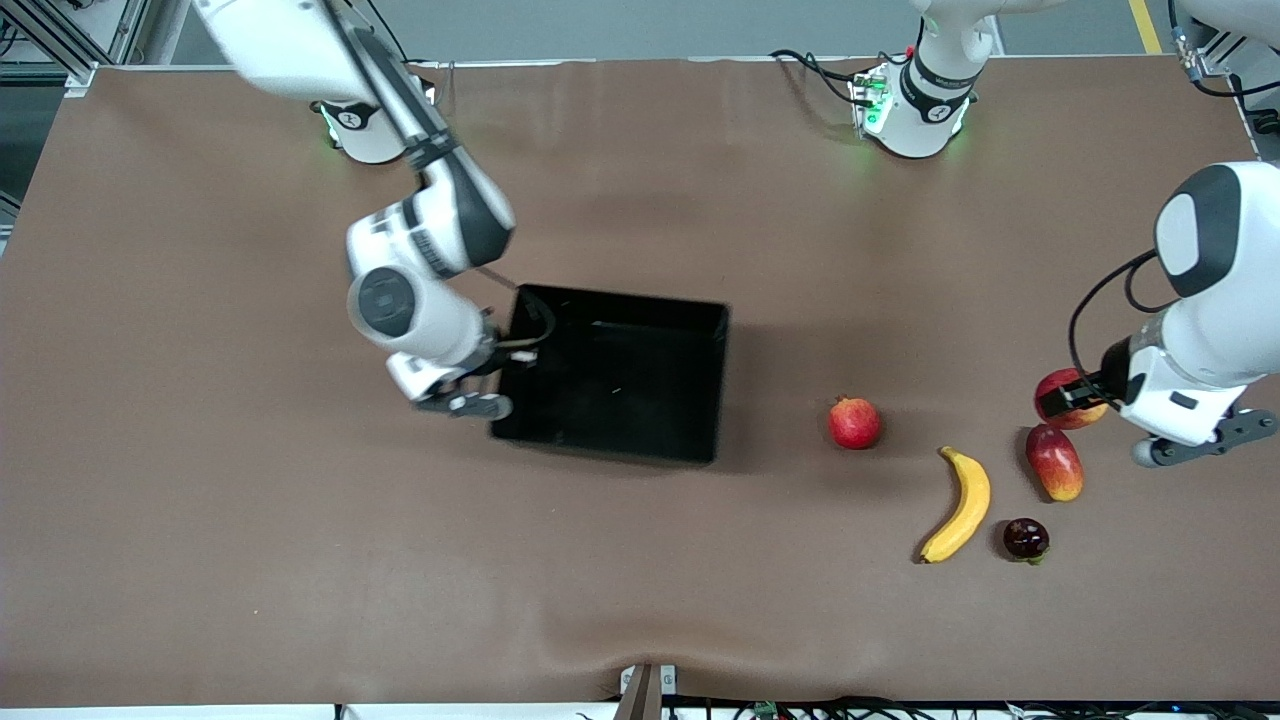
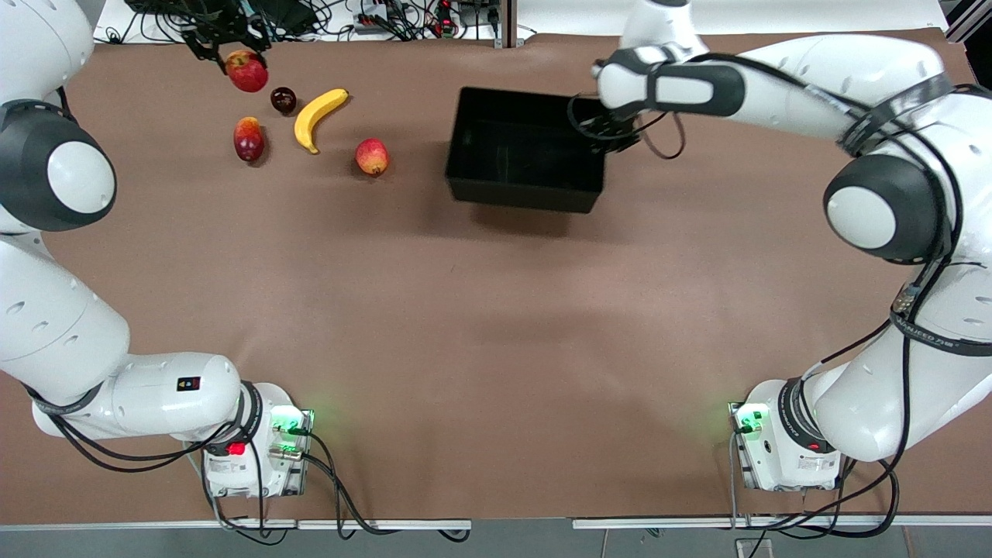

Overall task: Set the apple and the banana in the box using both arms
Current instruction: 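Lift the apple with the left gripper while the right gripper drags the tray, then carry the apple toward the tray while the right gripper pushes the tray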

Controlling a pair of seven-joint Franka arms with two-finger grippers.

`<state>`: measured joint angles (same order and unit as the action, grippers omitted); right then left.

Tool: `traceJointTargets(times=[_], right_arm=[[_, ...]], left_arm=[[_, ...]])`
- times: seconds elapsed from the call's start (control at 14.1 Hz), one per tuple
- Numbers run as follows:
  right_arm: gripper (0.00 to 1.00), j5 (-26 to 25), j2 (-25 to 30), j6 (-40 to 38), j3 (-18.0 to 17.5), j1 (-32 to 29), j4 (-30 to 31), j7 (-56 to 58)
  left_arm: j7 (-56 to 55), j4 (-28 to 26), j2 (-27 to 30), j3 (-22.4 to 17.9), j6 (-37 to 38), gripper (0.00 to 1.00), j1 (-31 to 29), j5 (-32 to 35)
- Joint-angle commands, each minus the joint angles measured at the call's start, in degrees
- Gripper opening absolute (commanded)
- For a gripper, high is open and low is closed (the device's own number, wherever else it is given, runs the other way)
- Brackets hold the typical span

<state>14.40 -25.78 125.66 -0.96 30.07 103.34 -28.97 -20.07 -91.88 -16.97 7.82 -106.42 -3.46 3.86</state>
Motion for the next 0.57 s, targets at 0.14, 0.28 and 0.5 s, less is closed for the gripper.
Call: traceJointTargets(times=[0.14, 0.28, 0.5], right_arm=[[0.0, 1.8, -2.2, 5.4, 0.8, 4.3, 0.4, -2.6], [0.0, 1.9, -3.6, 6.1, 0.8, 5.3, 0.5, -2.6], [0.12, 1.9, -5.3, 6.3, 0.8, 6.6, 0.2, -5.5]], left_arm=[[-3.8, -1.7, 1.0, 5.2, 2.9, 0.0, 0.0, -4.0], [-8.0, -3.1, 1.1, 9.2, 2.7, 0.0, 0.0, -4.0], [-17.5, -4.7, 0.3, 14.9, 0.7, 0.0, 1.4, -3.6]])
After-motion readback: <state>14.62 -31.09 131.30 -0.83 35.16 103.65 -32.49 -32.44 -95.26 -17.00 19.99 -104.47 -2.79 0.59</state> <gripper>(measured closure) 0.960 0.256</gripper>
